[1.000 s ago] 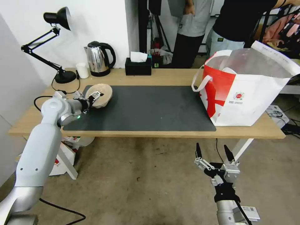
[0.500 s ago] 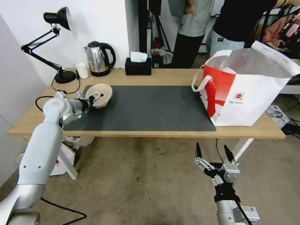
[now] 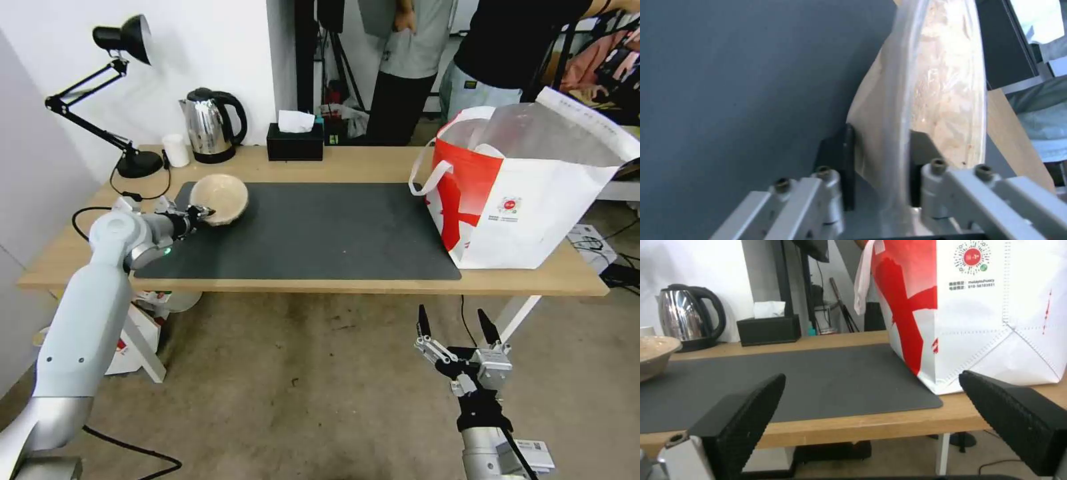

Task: Pick up the trash from the table and place it into the takeout bag.

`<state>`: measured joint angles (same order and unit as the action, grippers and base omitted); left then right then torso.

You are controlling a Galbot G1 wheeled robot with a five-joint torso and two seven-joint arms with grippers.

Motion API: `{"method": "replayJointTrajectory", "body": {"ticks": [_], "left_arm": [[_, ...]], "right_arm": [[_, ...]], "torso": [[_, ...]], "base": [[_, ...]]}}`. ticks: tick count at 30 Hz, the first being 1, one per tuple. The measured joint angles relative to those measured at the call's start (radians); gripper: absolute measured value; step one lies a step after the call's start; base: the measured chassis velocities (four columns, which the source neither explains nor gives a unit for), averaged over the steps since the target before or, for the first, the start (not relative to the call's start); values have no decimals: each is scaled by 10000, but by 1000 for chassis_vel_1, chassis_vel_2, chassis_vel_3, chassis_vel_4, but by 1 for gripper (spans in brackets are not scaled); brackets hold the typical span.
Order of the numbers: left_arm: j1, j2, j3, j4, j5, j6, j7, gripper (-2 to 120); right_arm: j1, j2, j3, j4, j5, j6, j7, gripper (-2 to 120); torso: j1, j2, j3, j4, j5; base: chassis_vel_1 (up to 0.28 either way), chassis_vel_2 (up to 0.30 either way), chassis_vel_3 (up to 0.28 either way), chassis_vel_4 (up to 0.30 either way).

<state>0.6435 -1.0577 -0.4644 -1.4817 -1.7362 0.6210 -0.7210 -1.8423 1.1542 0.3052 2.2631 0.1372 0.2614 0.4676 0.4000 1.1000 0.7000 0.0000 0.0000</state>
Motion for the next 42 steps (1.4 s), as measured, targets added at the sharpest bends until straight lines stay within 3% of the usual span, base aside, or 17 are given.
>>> {"method": "replayJointTrajectory", "body": {"ticks": [8,17,33,37,40,42], "left_arm": [[101,98,-37,13,204,-21,221,4],[181,119,-89,-52,236,-38,281,4],[11,684,-153,-1615,-400,-217,420,4],[-644,993,165,-2059,-853,-227,421,4],[-1358,1193,602,-1983,-1152,-274,494,4],[-1793,1315,1126,-1761,-1108,-438,1273,4]], "right_arm": [[0,0,0,0,0,0,0,100],[0,0,0,0,0,0,0,100],[0,0,0,0,0,0,0,100],[0,0,0,-1,-1,0,0,100],[0,0,0,0,-1,0,0,100],[0,0,0,0,0,0,0,100]], "torso": [[0,0,0,0,0],[0,0,0,0,-1],[-1,0,1,1,3],[0,0,1,0,-1],[0,0,0,-1,3],[0,0,0,1,1]], "base": [[0,0,0,0],[0,0,0,0],[0,0,0,0],[0,0,0,0],[0,0,0,0],[0,0,0,0]]}}
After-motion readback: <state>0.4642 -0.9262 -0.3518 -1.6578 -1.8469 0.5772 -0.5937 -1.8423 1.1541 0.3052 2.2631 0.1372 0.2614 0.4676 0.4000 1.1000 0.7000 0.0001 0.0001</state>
